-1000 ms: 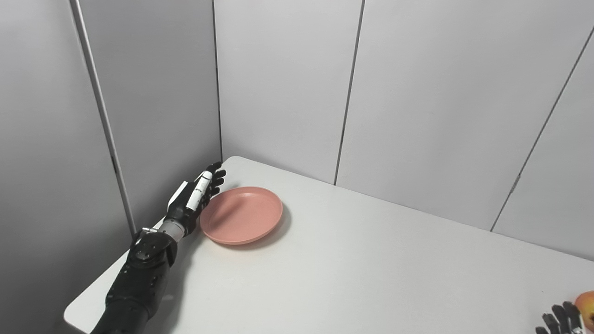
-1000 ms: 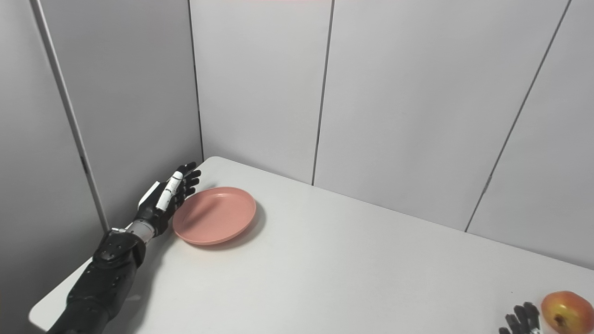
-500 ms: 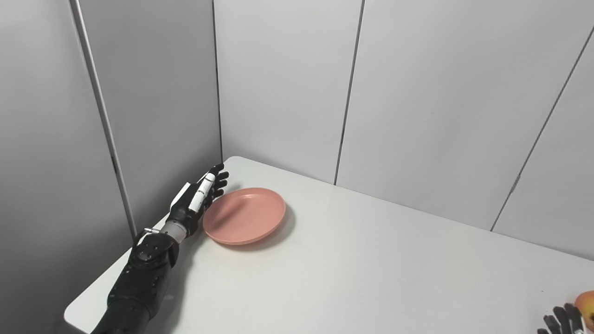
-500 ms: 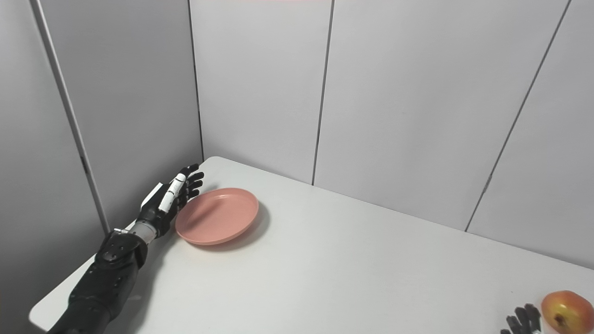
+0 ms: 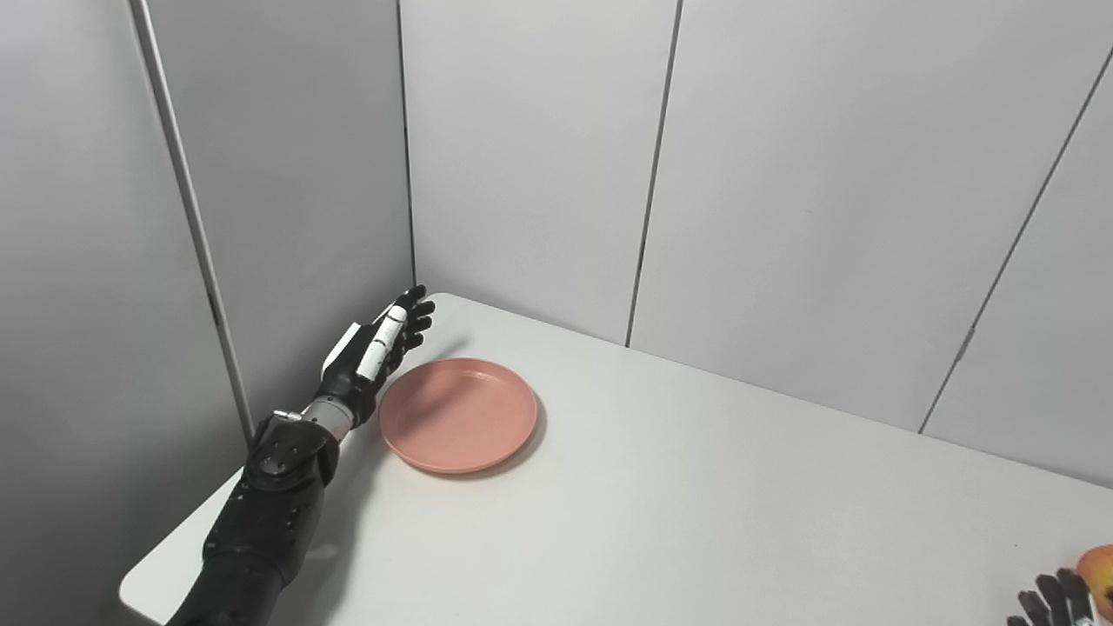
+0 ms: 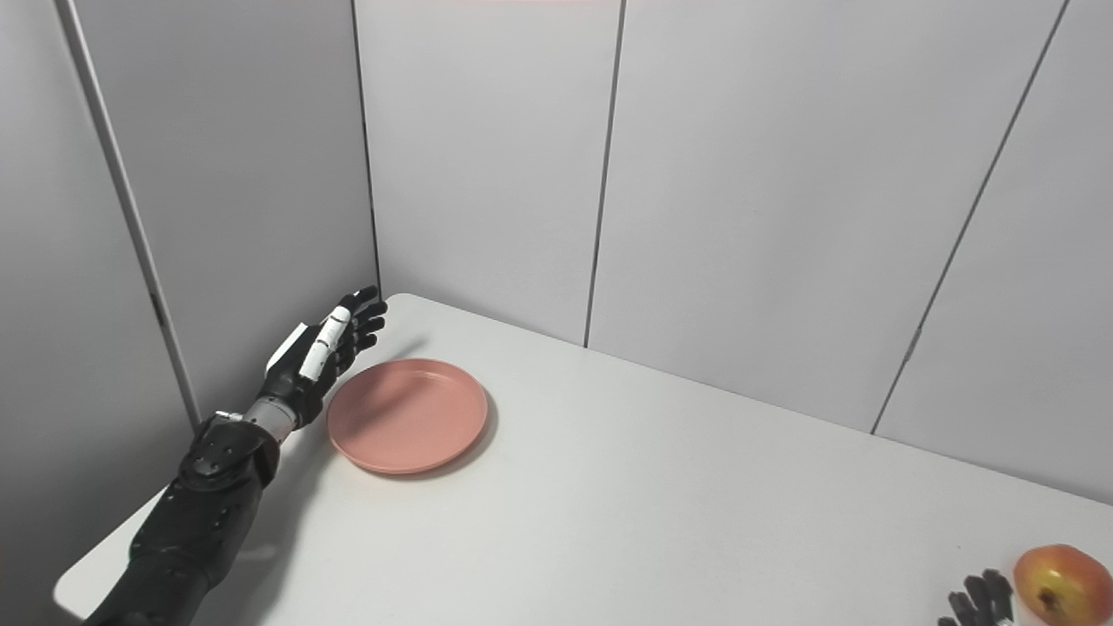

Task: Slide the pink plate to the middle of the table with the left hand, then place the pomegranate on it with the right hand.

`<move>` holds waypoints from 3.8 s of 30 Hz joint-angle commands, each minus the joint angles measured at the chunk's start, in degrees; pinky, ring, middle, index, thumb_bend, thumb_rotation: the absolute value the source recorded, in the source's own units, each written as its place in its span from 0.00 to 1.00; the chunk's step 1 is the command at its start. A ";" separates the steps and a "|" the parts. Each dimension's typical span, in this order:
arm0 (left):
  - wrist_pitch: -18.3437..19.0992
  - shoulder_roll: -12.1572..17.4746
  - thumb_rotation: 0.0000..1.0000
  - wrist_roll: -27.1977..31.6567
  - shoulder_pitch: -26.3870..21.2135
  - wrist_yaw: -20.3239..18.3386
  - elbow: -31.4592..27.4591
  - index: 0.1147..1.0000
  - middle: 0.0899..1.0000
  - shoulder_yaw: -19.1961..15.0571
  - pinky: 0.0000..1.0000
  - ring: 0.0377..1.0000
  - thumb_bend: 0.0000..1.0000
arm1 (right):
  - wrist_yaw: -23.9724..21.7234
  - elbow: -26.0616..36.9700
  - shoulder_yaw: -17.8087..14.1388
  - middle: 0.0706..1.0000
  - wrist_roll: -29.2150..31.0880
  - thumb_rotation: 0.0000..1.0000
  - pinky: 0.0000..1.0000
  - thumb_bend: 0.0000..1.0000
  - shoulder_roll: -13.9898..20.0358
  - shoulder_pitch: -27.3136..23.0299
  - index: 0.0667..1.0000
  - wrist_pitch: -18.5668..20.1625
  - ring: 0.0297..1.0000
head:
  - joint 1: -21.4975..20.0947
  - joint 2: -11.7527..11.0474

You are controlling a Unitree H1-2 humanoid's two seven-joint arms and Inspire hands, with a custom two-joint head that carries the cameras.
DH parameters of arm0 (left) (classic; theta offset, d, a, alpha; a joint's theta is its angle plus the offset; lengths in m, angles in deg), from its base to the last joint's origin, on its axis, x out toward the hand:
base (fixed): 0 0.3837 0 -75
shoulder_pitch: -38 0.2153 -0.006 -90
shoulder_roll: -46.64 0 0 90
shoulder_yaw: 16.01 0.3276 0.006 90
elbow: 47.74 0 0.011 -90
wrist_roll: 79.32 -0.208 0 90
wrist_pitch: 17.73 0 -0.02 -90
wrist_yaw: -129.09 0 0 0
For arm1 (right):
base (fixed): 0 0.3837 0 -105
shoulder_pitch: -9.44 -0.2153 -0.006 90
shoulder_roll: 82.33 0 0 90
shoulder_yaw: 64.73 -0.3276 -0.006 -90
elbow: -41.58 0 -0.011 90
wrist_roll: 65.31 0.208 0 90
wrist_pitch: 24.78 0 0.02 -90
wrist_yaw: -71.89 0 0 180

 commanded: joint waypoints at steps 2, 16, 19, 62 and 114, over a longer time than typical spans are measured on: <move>-0.94 2.46 1.00 -0.60 -3.31 0.36 -1.45 0.91 0.92 -0.03 0.96 0.94 0.58 | -0.38 -2.17 -0.04 1.00 0.38 0.93 1.00 0.76 -0.17 2.06 1.00 0.08 1.00 | 0.06 0.01; -1.97 2.73 1.00 -1.45 -3.55 0.03 2.62 0.93 0.93 0.22 0.97 0.95 0.53 | -0.70 -1.13 0.03 1.00 1.08 0.92 1.00 0.77 0.19 2.67 1.00 1.02 1.00 | 0.27 0.69; -2.43 2.88 1.00 -1.57 -3.76 -0.32 3.94 0.94 0.94 0.17 0.98 0.96 0.54 | -0.73 -0.85 0.15 1.00 1.05 0.92 1.00 0.77 0.42 2.80 1.00 1.24 1.00 | 0.29 0.89; 0.13 -0.56 1.00 -1.77 -0.62 0.20 1.19 0.91 0.93 2.62 1.00 0.96 0.58 | 0.08 2.32 -0.12 0.98 1.45 0.90 0.97 0.79 0.30 3.96 0.99 2.18 0.97 | 0.40 3.11; 14.57 -14.38 1.00 -1.13 5.81 7.05 -21.34 0.96 0.96 4.76 1.00 0.97 0.54 | 1.89 1.00 1.32 1.00 -1.66 0.92 1.00 0.72 -3.13 -0.77 1.00 3.04 1.00 | -17.53 9.94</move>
